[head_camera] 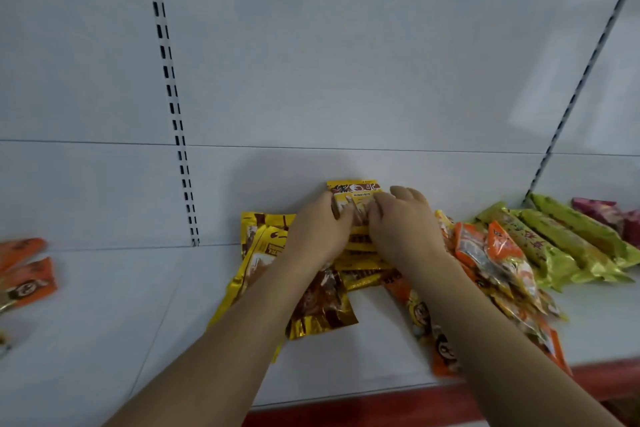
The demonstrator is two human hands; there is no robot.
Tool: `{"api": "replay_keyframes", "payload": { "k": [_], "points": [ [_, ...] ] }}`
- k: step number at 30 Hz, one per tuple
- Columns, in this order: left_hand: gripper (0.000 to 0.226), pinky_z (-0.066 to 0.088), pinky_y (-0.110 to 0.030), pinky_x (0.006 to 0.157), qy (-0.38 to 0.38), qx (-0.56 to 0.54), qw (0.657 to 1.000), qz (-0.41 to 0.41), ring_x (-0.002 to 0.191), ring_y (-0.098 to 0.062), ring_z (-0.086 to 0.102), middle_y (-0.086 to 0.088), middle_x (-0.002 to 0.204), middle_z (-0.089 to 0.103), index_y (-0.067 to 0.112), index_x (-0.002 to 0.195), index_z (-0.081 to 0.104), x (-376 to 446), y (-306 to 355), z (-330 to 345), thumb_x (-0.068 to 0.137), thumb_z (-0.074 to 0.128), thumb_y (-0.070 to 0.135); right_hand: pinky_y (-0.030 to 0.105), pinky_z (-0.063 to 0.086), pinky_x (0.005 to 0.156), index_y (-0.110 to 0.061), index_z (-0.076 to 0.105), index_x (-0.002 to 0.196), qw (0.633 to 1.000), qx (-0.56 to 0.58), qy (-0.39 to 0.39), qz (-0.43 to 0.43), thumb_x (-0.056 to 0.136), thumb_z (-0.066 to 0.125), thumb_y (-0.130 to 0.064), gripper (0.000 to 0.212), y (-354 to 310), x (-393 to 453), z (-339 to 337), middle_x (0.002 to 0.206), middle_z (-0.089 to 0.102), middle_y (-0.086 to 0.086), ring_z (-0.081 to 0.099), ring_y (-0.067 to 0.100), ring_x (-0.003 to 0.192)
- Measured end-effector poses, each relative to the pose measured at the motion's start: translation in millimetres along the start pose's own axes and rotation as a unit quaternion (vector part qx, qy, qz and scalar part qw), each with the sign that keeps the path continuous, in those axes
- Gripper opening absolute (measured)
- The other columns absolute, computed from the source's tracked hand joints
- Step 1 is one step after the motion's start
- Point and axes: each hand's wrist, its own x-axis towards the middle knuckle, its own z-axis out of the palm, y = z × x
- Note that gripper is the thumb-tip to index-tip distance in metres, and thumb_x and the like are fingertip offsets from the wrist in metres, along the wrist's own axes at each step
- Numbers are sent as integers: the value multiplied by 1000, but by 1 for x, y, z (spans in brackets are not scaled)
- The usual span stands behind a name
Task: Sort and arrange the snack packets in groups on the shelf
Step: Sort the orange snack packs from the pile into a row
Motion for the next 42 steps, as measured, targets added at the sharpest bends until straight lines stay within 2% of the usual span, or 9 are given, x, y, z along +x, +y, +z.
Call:
{"api": "replay_keyframes", "payload": {
  "k": [4,9,16,21,30,35,38,40,42],
  "points": [
    [45,48,-36,90,9,40,999,18,113,-26,60,-6,127,63,12,134,56,-6,-2,-13,108,43,46,42,33,113,-11,57,136,999,-13,13,-35,104,38,-34,44,-5,-4,-5,139,56,12,40,32,135],
    [55,40,-38,108,74,101,991,47,138,-26,46,-7,149,51,12,152,44,-21,-24,-40,107,42,44,47,32,117,-8,57,136,993,11,54,-109,99,33,-39,54,-33,-9,-2,137,59,14,45,33,135],
    [57,33,-41,115,140,186,972,29,141,-29,41,-10,151,49,10,153,41,-50,-87,-121,106,46,41,50,34,116,-11,51,143,981,52,32,-184,97,26,-50,66,-129,-25,11,145,52,12,36,34,143],
    [52,36,-42,112,152,242,958,-6,136,-30,47,-9,144,56,11,148,49,-81,-149,-195,105,46,40,44,31,119,-14,43,149,971,63,-3,-233,102,42,-47,57,-218,-45,31,150,47,7,30,29,146],
    [39,51,-43,93,52,307,947,-83,115,-31,61,-7,124,65,18,131,59,-142,-277,-338,106,42,43,36,33,114,-22,40,150,950,86,-135,-270,103,39,-48,54,-382,-103,66,147,49,1,35,24,140],
    [69,45,-45,107,-119,302,943,-71,135,-28,49,-2,150,49,26,152,44,-168,-328,-369,95,53,65,40,45,100,-28,40,148,932,72,-254,-250,95,50,-60,63,-417,-124,78,139,56,2,49,26,127],
    [68,41,-41,110,-179,297,937,-48,135,-22,44,4,146,47,26,146,48,-172,-351,-374,91,64,61,37,45,100,-27,41,149,923,69,-308,-219,86,61,-65,77,-423,-124,80,143,53,1,51,24,126],
    [68,41,-40,110,-179,270,946,-33,133,-20,43,6,140,47,27,145,48,-173,-361,-376,88,69,58,34,48,88,-25,50,143,922,90,-333,-177,80,67,-67,78,-424,-121,79,132,60,2,58,22,110],
    [71,41,-40,109,-174,264,948,-24,133,-20,42,7,139,46,28,147,46,-173,-367,-379,87,71,56,38,51,75,-22,69,115,918,127,-348,-143,77,73,-64,57,-421,-119,80,105,71,5,65,23,89]
  ]
}}
